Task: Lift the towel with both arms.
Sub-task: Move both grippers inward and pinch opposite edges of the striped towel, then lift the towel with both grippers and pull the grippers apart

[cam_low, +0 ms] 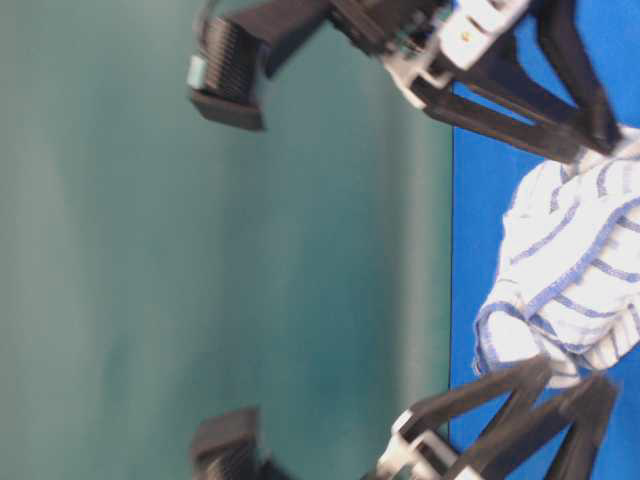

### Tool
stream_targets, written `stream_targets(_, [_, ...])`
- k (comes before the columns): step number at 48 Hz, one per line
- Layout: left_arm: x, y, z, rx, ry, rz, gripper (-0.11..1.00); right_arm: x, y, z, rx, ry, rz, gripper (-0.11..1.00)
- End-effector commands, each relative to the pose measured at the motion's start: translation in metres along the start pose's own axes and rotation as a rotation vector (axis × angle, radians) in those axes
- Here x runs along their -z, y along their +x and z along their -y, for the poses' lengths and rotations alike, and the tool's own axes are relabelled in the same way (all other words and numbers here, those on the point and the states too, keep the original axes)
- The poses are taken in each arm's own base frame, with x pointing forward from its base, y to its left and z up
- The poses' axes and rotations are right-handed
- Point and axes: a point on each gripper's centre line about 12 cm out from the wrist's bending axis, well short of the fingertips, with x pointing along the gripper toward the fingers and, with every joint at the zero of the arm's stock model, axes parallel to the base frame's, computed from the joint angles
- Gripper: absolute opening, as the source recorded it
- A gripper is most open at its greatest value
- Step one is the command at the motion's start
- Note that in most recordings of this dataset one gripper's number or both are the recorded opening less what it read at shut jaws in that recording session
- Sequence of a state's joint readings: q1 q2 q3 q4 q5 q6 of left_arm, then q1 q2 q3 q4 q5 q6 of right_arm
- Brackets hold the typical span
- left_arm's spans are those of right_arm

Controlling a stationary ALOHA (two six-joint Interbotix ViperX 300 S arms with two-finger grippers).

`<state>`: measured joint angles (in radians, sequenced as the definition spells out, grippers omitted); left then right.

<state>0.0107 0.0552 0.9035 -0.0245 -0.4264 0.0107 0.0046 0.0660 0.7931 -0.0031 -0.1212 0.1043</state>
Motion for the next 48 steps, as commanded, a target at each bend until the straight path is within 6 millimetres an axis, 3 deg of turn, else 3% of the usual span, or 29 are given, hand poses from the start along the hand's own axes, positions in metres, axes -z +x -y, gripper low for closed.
stream_targets(1, [-0.005, 0.013, -0.002, -0.005, -0.002, 0.025, 0.86, -0.007, 0.006, -0.001, -0.002, -0.003, 0.017, 0.61])
stream_targets(13, [0.012, 0.046, -0.007, -0.018, -0.009, -0.028, 0.86, 0.000, 0.017, 0.005, 0.011, 0.008, -0.008, 0.61])
stream_targets(26, [0.021, 0.052, -0.021, -0.048, -0.025, -0.069, 0.78, 0.002, 0.018, 0.010, 0.021, 0.015, -0.016, 0.57])
stream_targets(30, [0.025, 0.051, -0.024, -0.054, -0.029, -0.096, 0.65, 0.002, 0.019, 0.011, 0.023, 0.017, -0.016, 0.44])
stream_targets(37, [0.028, 0.050, -0.026, -0.058, -0.033, -0.123, 0.21, 0.002, 0.018, 0.011, 0.023, 0.018, -0.015, 0.05])
stream_targets(41, [0.030, 0.049, -0.029, -0.065, -0.039, -0.136, 0.04, 0.001, 0.018, 0.011, 0.023, 0.021, -0.016, 0.05])
stream_targets(48, [0.032, 0.043, -0.035, -0.078, -0.049, -0.144, 0.02, -0.003, 0.016, 0.011, 0.022, 0.023, -0.004, 0.05])
